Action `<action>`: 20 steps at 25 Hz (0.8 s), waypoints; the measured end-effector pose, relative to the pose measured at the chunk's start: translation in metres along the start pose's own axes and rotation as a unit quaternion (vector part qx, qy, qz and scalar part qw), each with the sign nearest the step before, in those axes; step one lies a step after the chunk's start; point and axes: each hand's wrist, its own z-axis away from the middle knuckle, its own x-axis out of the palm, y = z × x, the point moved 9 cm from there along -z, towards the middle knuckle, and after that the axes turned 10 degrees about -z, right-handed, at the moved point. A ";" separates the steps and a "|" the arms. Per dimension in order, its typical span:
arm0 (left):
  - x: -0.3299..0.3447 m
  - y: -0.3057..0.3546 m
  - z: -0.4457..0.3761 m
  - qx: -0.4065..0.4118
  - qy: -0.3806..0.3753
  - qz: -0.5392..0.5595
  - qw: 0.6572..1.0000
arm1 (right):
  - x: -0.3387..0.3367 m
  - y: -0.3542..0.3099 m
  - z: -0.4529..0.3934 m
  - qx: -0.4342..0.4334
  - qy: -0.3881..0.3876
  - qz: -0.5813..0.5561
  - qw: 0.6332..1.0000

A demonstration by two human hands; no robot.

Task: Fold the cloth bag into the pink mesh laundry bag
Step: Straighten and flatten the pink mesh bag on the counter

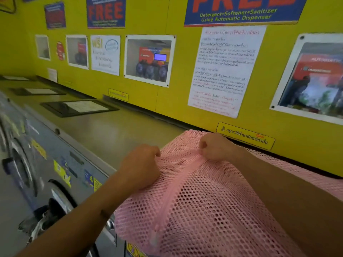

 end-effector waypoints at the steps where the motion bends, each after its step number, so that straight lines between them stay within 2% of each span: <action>1: -0.005 0.000 -0.003 -0.006 0.001 -0.038 0.999 | 0.000 -0.002 -0.002 -0.005 -0.004 -0.014 1.000; 3: -0.022 0.017 -0.007 0.015 0.062 -0.080 0.995 | -0.011 -0.002 -0.003 -0.011 0.012 -0.031 0.999; 5: -0.019 0.041 -0.015 0.062 0.072 -0.024 0.995 | -0.034 0.005 0.006 -0.005 0.032 -0.027 0.999; 7: 0.018 0.058 -0.027 0.098 -0.046 0.021 0.994 | -0.041 0.023 0.020 0.018 -0.012 0.023 1.000; 9: 0.057 0.059 -0.038 0.123 -0.163 -0.059 0.977 | -0.023 0.048 0.044 0.056 -0.128 0.091 0.986; 11: 0.073 0.046 -0.051 0.112 -0.201 -0.104 0.968 | 0.006 0.066 0.064 0.068 -0.208 0.081 0.972; 14: 0.075 0.037 -0.069 0.113 -0.207 -0.102 0.966 | 0.014 0.074 0.073 0.043 -0.146 -0.027 0.988; 17: 0.063 0.033 -0.078 0.122 -0.206 -0.103 0.965 | -0.018 0.096 0.089 0.081 -0.070 -0.107 0.989; 20: 0.023 0.063 -0.080 0.132 -0.111 -0.106 0.979 | -0.067 0.139 0.122 0.097 -0.031 -0.055 0.993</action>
